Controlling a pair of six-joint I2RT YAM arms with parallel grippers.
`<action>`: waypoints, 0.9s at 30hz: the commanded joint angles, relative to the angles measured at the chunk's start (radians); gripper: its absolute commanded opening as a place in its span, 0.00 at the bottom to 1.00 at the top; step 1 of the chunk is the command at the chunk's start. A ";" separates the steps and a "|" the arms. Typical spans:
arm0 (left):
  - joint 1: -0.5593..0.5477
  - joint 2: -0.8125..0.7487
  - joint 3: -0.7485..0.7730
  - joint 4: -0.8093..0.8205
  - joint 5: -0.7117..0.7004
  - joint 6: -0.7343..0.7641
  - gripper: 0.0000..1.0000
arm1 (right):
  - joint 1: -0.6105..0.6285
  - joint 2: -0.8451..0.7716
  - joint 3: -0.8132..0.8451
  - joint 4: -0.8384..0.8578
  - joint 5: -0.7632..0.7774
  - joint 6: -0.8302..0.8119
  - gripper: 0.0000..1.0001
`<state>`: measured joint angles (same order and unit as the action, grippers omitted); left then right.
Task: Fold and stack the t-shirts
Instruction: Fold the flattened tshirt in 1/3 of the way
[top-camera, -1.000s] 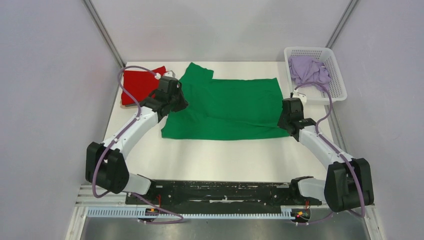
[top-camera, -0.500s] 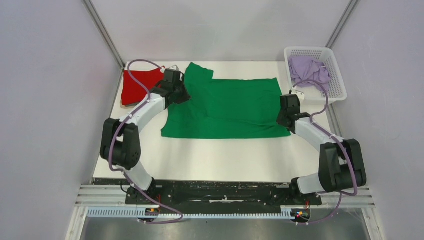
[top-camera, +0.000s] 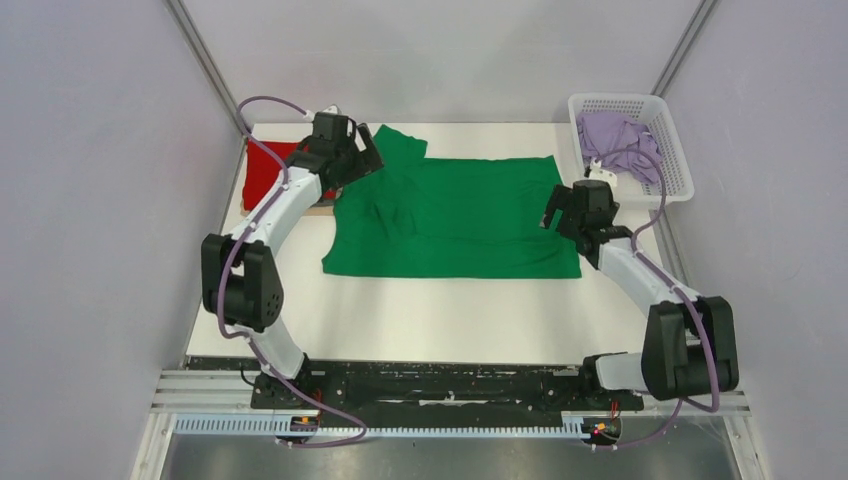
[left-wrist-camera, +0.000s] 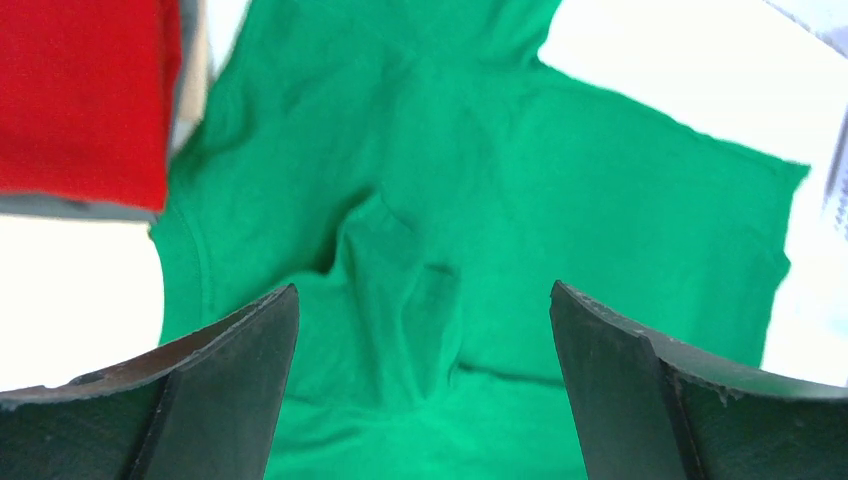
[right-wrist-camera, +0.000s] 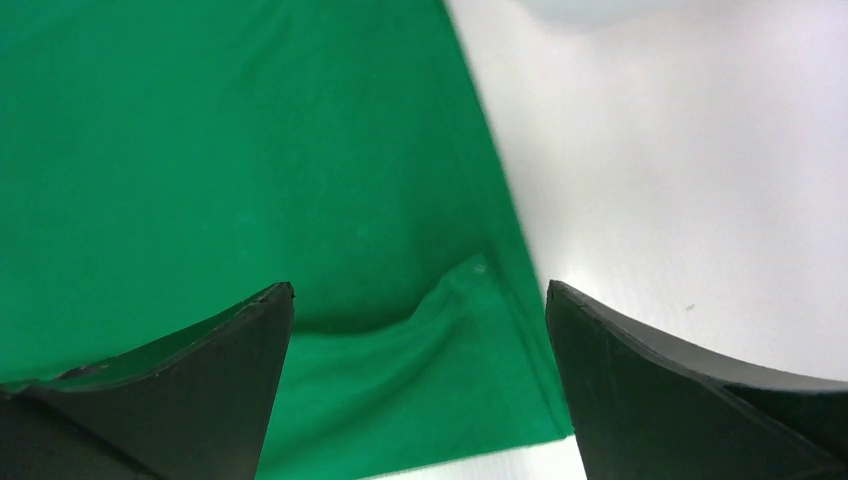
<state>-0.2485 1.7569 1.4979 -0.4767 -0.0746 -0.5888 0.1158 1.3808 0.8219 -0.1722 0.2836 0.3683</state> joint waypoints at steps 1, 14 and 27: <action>-0.005 -0.097 -0.126 0.051 0.151 -0.041 1.00 | 0.002 -0.114 -0.156 0.191 -0.254 -0.008 0.98; -0.003 -0.020 -0.335 0.170 0.242 -0.083 1.00 | 0.024 0.039 -0.206 0.396 -0.394 0.010 0.98; 0.022 0.020 -0.519 0.236 0.230 -0.106 1.00 | 0.024 0.167 -0.200 0.307 -0.292 0.010 0.98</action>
<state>-0.2340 1.7748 1.0557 -0.2455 0.1673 -0.6559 0.1390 1.5723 0.6693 0.1932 -0.0666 0.3752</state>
